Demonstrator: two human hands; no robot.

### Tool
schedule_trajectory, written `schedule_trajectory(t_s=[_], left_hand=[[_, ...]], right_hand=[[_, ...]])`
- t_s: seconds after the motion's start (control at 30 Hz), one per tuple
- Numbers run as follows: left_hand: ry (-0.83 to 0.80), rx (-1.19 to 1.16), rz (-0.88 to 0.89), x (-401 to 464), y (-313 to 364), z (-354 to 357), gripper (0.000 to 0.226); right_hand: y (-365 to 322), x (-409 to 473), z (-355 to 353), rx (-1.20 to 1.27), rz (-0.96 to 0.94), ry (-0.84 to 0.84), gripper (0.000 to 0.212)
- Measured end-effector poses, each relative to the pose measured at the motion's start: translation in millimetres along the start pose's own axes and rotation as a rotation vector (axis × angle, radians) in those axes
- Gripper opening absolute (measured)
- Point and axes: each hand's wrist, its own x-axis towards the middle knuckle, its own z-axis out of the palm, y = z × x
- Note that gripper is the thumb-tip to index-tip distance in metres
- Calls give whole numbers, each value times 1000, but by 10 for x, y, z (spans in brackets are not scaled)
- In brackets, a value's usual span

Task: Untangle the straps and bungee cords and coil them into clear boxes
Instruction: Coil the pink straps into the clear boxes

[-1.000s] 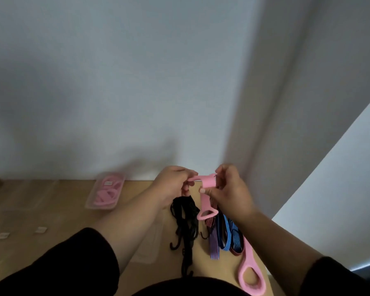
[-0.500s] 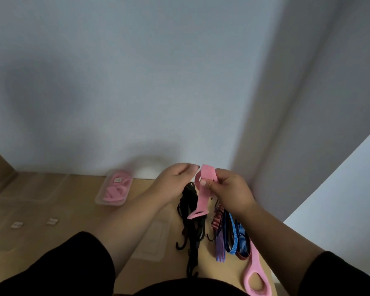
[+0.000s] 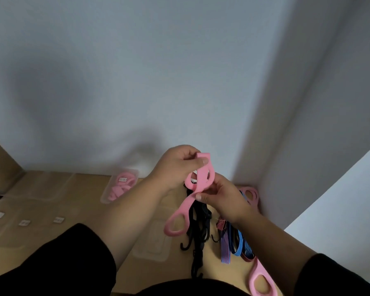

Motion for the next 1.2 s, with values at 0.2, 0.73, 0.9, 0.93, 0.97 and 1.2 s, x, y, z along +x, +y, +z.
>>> schedule_trajectory(t_s=[0.2,0.73,0.9,0.93,0.97,1.2], left_hand=[[-34,-166,-107,87,220,-151,10],[117,-307,-491,174,-156,-408,7],[111,-200,-623,104,-341,-341,12],[88,-181,-652,78,-365,-334,14],[65,-164,-679,57,-392,-325,15],[-27,-23,-740,-111,-496,-349,16]], right_hand=[[74,-4,174,-80,19,41,20],[0,80,285,-318,-262,145,6],[-15,146,307,-581,-269,230,25],[-16,154,306,-646,-265,248,34],[-14,155,299,-720,-262,269,42],[2,166,303,-795,-374,210,53]])
